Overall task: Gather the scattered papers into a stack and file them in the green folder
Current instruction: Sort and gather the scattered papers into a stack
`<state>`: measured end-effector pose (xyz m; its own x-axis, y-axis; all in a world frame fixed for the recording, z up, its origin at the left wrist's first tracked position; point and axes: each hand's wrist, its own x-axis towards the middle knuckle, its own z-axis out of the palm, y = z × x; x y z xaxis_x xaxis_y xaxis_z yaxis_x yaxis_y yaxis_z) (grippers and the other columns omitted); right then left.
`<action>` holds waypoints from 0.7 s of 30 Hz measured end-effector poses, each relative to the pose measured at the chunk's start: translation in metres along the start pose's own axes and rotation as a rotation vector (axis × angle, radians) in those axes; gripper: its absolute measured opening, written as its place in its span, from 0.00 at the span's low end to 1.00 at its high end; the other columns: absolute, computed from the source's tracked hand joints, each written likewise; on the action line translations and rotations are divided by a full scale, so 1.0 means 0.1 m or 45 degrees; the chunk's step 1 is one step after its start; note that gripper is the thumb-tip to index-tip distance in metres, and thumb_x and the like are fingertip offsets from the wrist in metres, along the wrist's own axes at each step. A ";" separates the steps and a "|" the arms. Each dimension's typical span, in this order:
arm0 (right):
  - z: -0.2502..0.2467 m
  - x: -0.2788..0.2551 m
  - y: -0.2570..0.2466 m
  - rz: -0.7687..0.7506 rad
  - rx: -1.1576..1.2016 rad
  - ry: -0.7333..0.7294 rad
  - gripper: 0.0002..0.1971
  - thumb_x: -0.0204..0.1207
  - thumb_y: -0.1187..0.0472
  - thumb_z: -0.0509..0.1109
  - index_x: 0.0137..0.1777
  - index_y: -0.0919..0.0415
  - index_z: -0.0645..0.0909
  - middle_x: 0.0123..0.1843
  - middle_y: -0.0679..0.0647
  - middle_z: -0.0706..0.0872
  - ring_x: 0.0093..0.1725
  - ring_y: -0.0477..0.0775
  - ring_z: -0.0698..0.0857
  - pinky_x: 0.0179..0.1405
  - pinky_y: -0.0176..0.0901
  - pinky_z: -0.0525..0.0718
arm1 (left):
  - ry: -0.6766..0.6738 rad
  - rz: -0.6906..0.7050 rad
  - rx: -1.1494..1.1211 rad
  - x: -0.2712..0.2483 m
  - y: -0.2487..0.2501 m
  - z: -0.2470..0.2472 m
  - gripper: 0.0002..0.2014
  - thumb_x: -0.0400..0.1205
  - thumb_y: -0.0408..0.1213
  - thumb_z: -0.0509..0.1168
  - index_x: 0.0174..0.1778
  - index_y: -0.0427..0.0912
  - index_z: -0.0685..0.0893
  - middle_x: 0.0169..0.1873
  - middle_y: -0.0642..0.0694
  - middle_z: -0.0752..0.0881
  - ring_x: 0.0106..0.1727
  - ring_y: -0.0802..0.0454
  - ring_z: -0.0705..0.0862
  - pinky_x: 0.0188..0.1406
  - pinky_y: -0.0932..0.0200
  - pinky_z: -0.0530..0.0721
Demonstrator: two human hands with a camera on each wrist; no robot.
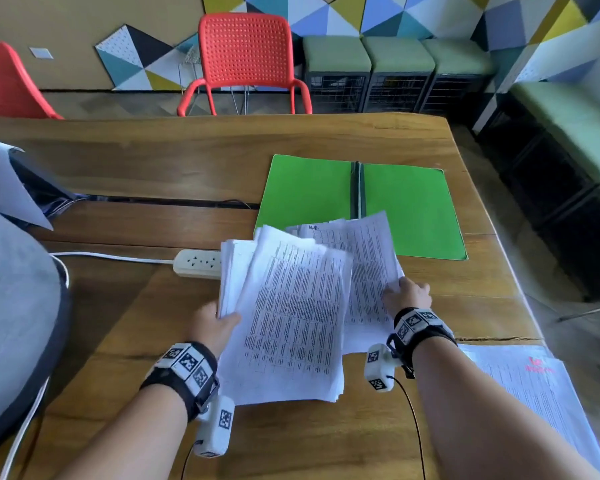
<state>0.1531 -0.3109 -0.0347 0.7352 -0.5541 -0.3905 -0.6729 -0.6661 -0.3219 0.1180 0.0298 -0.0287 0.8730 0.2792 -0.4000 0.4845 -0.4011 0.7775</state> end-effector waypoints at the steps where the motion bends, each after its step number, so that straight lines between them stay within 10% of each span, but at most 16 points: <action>1: 0.02 -0.01 0.00 -0.020 0.075 -0.004 0.21 0.75 0.58 0.64 0.69 0.54 0.72 0.62 0.61 0.78 0.57 0.65 0.82 0.59 0.60 0.83 | 0.002 0.031 0.038 0.02 0.03 0.05 0.05 0.73 0.29 0.69 0.35 0.42 0.84 0.42 0.38 0.87 0.39 0.42 0.84 0.37 0.59 0.80; 4: -0.01 -0.12 -0.03 -0.054 0.375 -0.058 0.32 0.75 0.69 0.63 0.76 0.48 0.58 0.50 0.56 0.81 0.39 0.57 0.84 0.35 0.50 0.86 | -0.006 0.069 0.169 0.08 0.05 0.15 0.08 0.72 0.30 0.66 0.45 0.38 0.86 0.49 0.38 0.87 0.45 0.40 0.85 0.43 0.57 0.81; 8: -0.18 -0.29 -0.08 -0.322 0.230 0.151 0.12 0.77 0.68 0.60 0.58 0.60 0.78 0.51 0.56 0.83 0.44 0.56 0.81 0.46 0.50 0.87 | -0.073 0.024 0.252 0.00 0.06 0.22 0.08 0.77 0.30 0.65 0.51 0.36 0.83 0.46 0.39 0.86 0.44 0.41 0.84 0.41 0.57 0.77; 13: -0.61 -0.59 -0.21 -0.513 0.363 0.623 0.09 0.83 0.63 0.59 0.46 0.60 0.81 0.43 0.46 0.76 0.36 0.53 0.76 0.27 0.30 0.60 | -0.016 -0.055 0.252 -0.14 -0.09 0.10 0.11 0.79 0.29 0.63 0.57 0.34 0.81 0.50 0.36 0.87 0.45 0.41 0.82 0.45 0.53 0.79; 21: -0.90 -1.02 -0.42 -0.922 0.809 0.902 0.09 0.74 0.72 0.65 0.46 0.62 0.84 0.42 0.53 0.86 0.39 0.48 0.79 0.36 0.40 0.74 | 0.020 -0.149 0.268 -0.66 -0.38 -0.17 0.39 0.79 0.25 0.61 0.84 0.44 0.50 0.79 0.38 0.68 0.74 0.34 0.73 0.71 0.44 0.73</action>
<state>0.1136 -0.2712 0.0965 0.7074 -0.4369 0.5556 0.1432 -0.6812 -0.7179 0.0403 0.0419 -0.0235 0.8098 0.3472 -0.4730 0.5851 -0.5375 0.6072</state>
